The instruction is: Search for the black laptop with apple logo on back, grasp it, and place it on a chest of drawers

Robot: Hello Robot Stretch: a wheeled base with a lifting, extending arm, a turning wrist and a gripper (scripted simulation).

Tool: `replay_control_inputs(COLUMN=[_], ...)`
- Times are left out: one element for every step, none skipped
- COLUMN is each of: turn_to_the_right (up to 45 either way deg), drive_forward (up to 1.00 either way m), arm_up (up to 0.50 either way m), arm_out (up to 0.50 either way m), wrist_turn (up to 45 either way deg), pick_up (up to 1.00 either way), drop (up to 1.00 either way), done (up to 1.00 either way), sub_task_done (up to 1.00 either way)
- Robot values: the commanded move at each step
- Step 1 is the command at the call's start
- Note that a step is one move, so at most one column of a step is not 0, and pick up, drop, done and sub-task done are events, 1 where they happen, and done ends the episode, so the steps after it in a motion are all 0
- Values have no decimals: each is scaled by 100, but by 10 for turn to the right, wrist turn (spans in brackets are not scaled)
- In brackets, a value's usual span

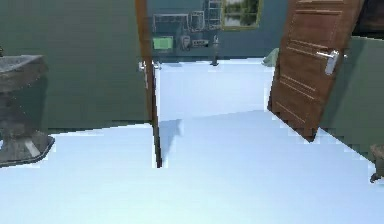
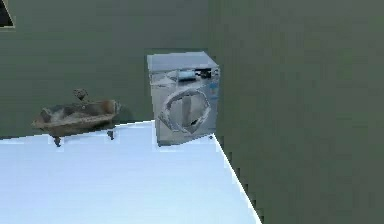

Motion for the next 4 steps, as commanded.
replay_control_inputs(turn_to_the_right=[0, 120, 0, 0], drive_forward=[5, 0, 100, 100], arm_up=[0, 0, 0, 0], arm_out=[0, 0, 0, 0], wrist_turn=[0, 0, 0, 0], pick_up=[0, 0, 0, 0], drop=[0, 0, 0, 0], done=[0, 0, 0, 0], sub_task_done=[0, 0, 0, 0])
